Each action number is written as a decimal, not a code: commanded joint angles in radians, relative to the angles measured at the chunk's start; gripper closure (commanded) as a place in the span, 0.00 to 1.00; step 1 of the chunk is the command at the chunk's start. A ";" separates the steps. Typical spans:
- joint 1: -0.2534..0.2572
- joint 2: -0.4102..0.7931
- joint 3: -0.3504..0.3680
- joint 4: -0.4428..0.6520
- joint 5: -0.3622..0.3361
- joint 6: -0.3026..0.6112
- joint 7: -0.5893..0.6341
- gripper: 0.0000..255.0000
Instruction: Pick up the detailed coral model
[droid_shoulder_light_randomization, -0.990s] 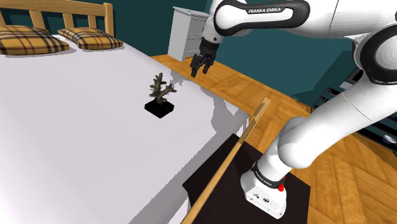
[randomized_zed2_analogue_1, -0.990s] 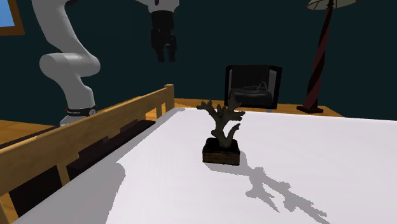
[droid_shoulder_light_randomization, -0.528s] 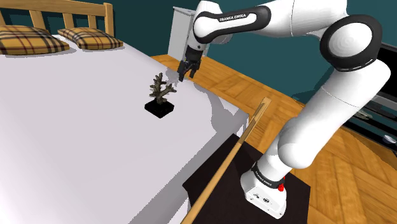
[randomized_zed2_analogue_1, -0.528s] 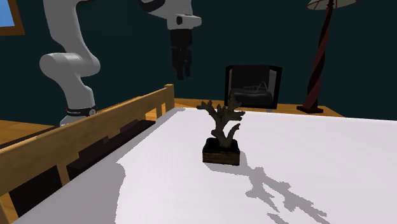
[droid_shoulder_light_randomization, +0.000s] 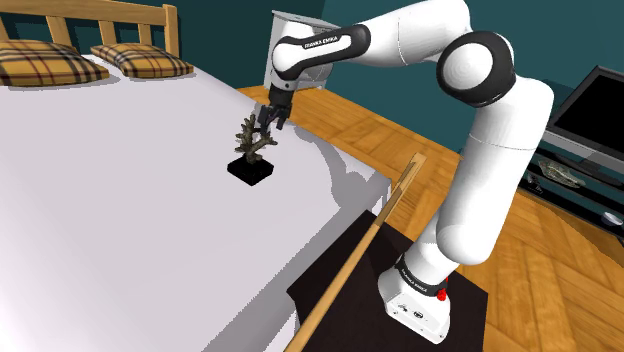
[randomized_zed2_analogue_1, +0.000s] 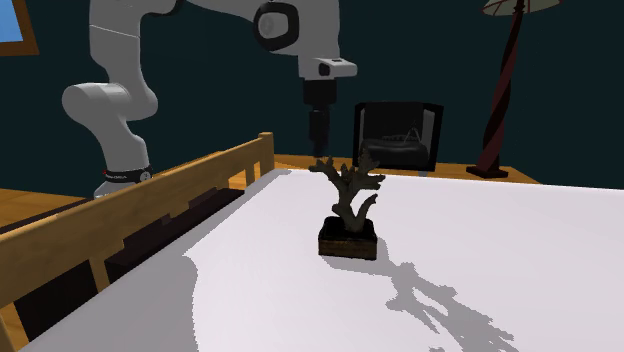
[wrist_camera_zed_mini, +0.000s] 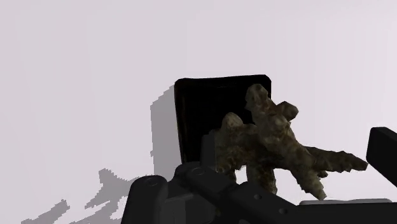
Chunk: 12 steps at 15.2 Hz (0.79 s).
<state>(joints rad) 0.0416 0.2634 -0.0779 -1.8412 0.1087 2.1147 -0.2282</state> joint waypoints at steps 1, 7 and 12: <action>-0.001 0.022 0.002 0.002 0.005 0.019 -0.006 0.00; -0.001 0.055 0.004 -0.029 0.012 0.083 -0.014 0.00; -0.001 0.055 0.005 -0.028 0.012 0.082 -0.013 1.00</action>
<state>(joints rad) 0.0406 0.3180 -0.0734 -1.8689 0.1203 2.1956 -0.2415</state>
